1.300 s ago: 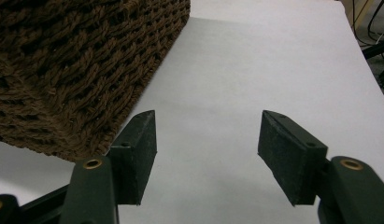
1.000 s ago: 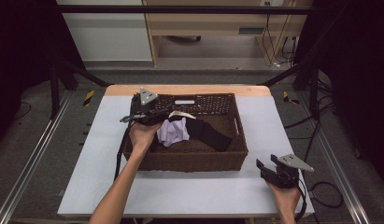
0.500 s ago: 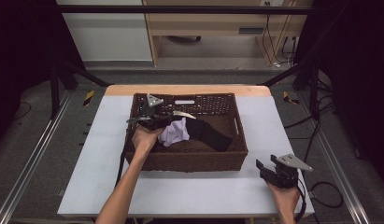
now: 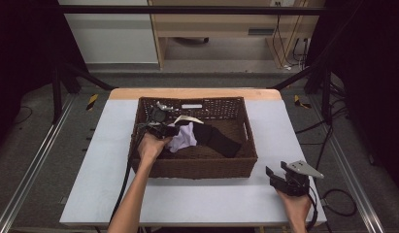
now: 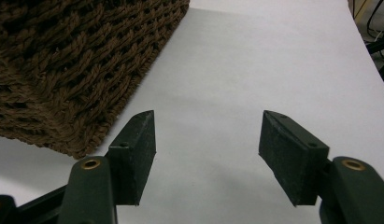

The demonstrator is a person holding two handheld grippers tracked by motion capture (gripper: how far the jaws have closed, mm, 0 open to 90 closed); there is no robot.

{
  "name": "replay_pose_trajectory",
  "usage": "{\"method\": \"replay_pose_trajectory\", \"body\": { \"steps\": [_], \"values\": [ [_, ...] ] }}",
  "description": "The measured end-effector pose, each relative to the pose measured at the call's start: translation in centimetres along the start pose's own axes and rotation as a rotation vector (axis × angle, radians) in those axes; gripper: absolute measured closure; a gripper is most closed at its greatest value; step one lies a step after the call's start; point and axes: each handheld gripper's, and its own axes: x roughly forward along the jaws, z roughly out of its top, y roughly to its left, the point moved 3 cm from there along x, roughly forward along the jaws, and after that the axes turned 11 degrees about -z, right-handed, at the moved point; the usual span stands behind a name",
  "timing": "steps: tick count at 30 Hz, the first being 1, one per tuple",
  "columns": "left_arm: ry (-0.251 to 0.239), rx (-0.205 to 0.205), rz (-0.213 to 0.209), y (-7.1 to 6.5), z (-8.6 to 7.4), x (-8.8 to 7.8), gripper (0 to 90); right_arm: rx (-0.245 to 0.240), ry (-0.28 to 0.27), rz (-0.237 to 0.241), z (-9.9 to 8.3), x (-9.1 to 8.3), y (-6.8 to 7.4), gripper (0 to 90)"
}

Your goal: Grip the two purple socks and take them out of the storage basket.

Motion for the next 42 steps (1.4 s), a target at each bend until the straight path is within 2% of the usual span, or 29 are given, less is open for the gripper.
{"method": "replay_pose_trajectory", "body": {
  "steps": [1,3,5,8,11,12,13,14,17,20,21,22,23,24,25,26,30,32,33,35,41,42],
  "values": [
    [0.0,0.0,0.0,0.0,0.0,0.0,38.3,0.0,0.0,0.0,0.0,0.0,0.0,36.5],
    [0.047,-0.008,-0.009,0.1,-0.2,0.6,36.8,0.002,0.003,0.003,0.0,0.0,0.0,36.5],
    [0.075,-0.024,-0.022,0.2,-0.3,0.9,36.5,0.0,0.002,0.004,0.0,0.0,0.0,36.5],
    [0.128,-0.03,-0.015,0.2,-0.5,1.2,37.8,-0.003,0.002,0.003,0.0,0.1,0.0,36.4],
    [0.153,-0.03,-0.018,0.2,-0.6,1.4,50.0,0.005,0.004,0.005,0.0,0.0,0.0,36.4],
    [0.179,-0.022,-0.011,0.0,-0.6,1.4,57.7,0.002,0.003,0.002,0.0,0.0,0.0,36.4],
    [0.179,-0.022,-0.011,0.0,-0.6,1.4,66.8,0.002,0.003,0.002,0.0,0.0,0.0,36.4],
    [0.183,-0.022,-0.013,0.0,-0.6,1.4,66.8,0.002,0.002,0.003,0.0,0.0,0.1,36.4],
    [0.173,-0.018,-0.015,0.0,-0.6,1.2,80.0,-0.001,0.001,0.001,0.0,-0.1,0.0,36.5],
    [0.118,-0.008,0.007,-0.1,-0.4,0.7,84.5,0.0,0.002,0.003,0.0,-0.1,0.0,36.5],
    [0.068,0.002,0.01,-0.2,-0.3,0.2,84.9,0.002,0.002,0.002,0.0,-0.1,0.0,36.5],
    [0.068,0.002,0.01,-0.2,-0.3,0.2,85.0,0.002,0.001,0.0,0.0,-0.1,-0.1,36.5],
    [0.007,0.016,0.0,-0.3,-0.2,-0.4,85.2,0.003,0.002,0.0,0.0,-0.1,-0.1,36.5],
    [0.007,0.016,0.0,-0.3,-0.2,-0.4,85.5,0.003,0.002,0.0,0.0,-0.1,-0.1,36.5],
    [-0.039,0.028,-0.017,-0.4,-0.1,-0.8,85.5,-0.004,0.001,-0.002,0.0,0.0,-0.1,36.5],
    [-0.058,0.038,-0.021,-0.4,0.0,-1.1,85.6,-0.008,0.0,-0.005,-0.1,0.0,-0.1,36.6],
    [-0.215,0.042,-0.057,-0.4,0.2,-2.5,85.8,0.0,-0.004,0.001,0.0,-0.2,-0.1,37.0],
    [-0.256,0.032,-0.066,-0.3,0.4,-3.0,85.8,0.002,-0.007,0.003,0.1,-0.2,-0.1,37.2],
    [-0.256,0.032,-0.066,-0.3,0.4,-3.0,85.9,0.003,-0.007,0.004,0.1,-0.1,-0.1,37.3],
    [-0.293,0.013,-0.081,-0.1,0.5,-3.3,85.9,0.003,-0.004,0.004,0.1,0.0,-0.1,37.4],
    [-0.441,0.008,-0.1,0.0,1.1,-5.7,85.9,0.0,-0.004,0.009,0.1,0.1,-0.2,37.7],
    [-0.441,0.008,-0.1,0.0,1.1,-5.7,86.0,0.0,-0.004,0.009,0.1,0.1,-0.2,37.7]
  ]
}}
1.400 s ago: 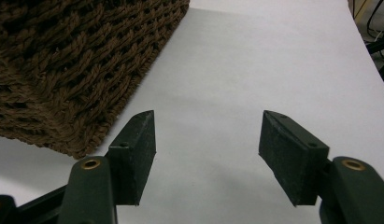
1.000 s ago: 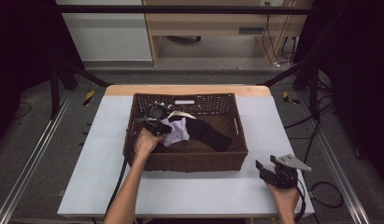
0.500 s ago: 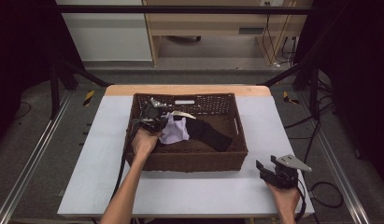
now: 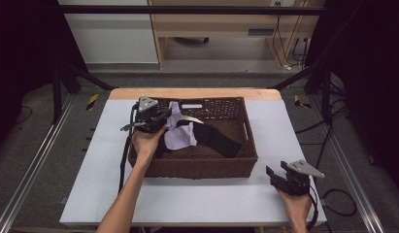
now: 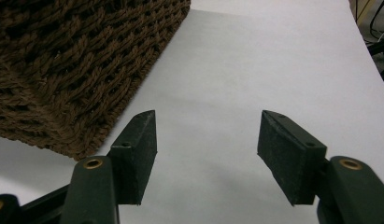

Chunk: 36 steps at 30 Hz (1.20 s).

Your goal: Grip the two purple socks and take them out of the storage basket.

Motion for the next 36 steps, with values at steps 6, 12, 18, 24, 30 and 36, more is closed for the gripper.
{"method": "replay_pose_trajectory", "body": {
  "steps": [6,12,18,24,30,36],
  "values": [
    [-0.072,0.008,-0.023,-0.5,1.0,-2.3,86.0,0.001,0.005,-0.001,0.0,0.0,0.0,38.0],
    [-0.122,0.043,-0.065,-1.8,2.0,-4.3,85.9,0.002,0.008,-0.006,0.0,0.0,0.0,38.1],
    [-0.148,0.085,-0.113,-3.9,2.3,-6.2,85.9,-0.002,0.006,-0.013,-0.1,0.0,-0.1,38.1],
    [-0.171,0.119,-0.156,-5.7,2.6,-7.9,85.9,0.002,0.008,-0.009,-0.1,-0.1,-0.1,38.3],
    [-0.18,0.154,-0.207,-7.4,2.4,-9.4,85.8,-0.003,0.009,-0.012,-0.1,0.0,-0.1,38.2],
    [-0.178,0.175,-0.242,-8.7,1.3,-10.5,85.8,-0.002,0.005,-0.016,-0.1,-0.2,-0.2,38.4]
  ]
}}
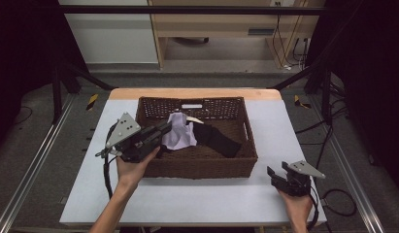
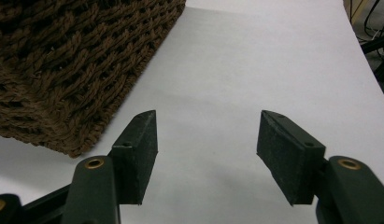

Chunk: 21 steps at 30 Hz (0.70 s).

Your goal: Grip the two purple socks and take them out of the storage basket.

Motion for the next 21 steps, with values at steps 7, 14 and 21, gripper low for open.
{"method": "replay_pose_trajectory", "body": {
  "steps": [7,14,21],
  "values": [
    [-0.006,-0.001,-0.033,-1.1,-0.4,-1.1,85.8,0.004,0.001,-0.004,0.0,-0.2,-0.1,38.4],
    [-0.006,0.014,-0.069,-2.5,-0.5,-2.4,85.7,0.003,0.0,-0.006,-0.1,-0.3,-0.1,38.4],
    [0.01,0.005,-0.123,-3.8,-1.5,-3.0,85.7,0.002,-0.001,-0.005,-0.1,-0.3,0.0,38.6]
  ]
}}
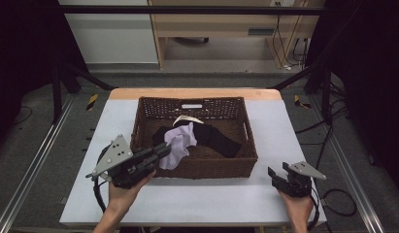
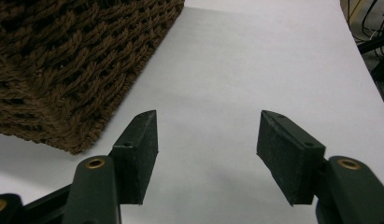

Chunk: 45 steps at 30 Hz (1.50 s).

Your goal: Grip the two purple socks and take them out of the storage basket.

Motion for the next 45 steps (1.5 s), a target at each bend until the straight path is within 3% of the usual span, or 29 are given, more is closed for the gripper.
{"method": "replay_pose_trajectory", "body": {
  "steps": [5,10,16,20,23,24,27,31,33,36,39,45],
  "values": [
    [0.03,0.015,-0.024,-1.2,-0.8,-0.2,85.7,-0.001,0.002,0.0,0.0,0.0,0.0,38.8],
    [0.071,0.001,-0.052,-2.1,-2.4,-0.3,85.7,0.0,0.002,0.0,-0.1,-0.1,0.0,39.0],
    [0.149,-0.035,-0.077,-2.7,-5.5,0.0,85.8,0.001,0.004,0.0,-0.1,-0.1,0.0,39.0],
    [0.236,-0.072,-0.084,-2.6,-8.2,0.9,85.8,-0.001,0.004,0.0,-0.1,-0.1,0.0,39.1],
    [0.27,-0.08,-0.078,-2.5,-9.3,1.2,85.7,0.002,0.0,0.001,-0.1,-0.2,0.0,39.1],
    [0.308,-0.096,-0.07,-2.2,-10.5,1.7,85.7,0.008,0.002,0.005,0.0,-0.3,0.0,39.1],
    [0.35,-0.115,-0.06,-1.8,-11.9,2.2,85.6,-0.001,0.0,0.004,0.0,-0.1,0.0,39.1],
    [0.423,-0.111,-0.016,-1.2,-13.6,3.0,85.1,-0.008,0.006,0.005,0.0,0.0,0.1,39.1],
    [0.439,-0.124,-0.02,-1.0,-14.1,3.2,84.1,-0.005,0.005,0.004,0.0,0.0,0.0,39.1],
    [0.461,-0.124,-0.01,-0.9,-14.4,3.4,78.0,0.003,0.007,0.005,0.0,-0.1,0.0,39.0],
    [0.475,-0.137,0.017,-0.8,-14.4,3.4,65.9,-0.006,0.009,0.004,0.0,0.0,0.0,39.0],
    [0.455,-0.154,0.046,-0.8,-13.6,2.9,48.8,-0.004,0.01,0.006,0.0,0.0,0.0,39.0]
  ]
}}
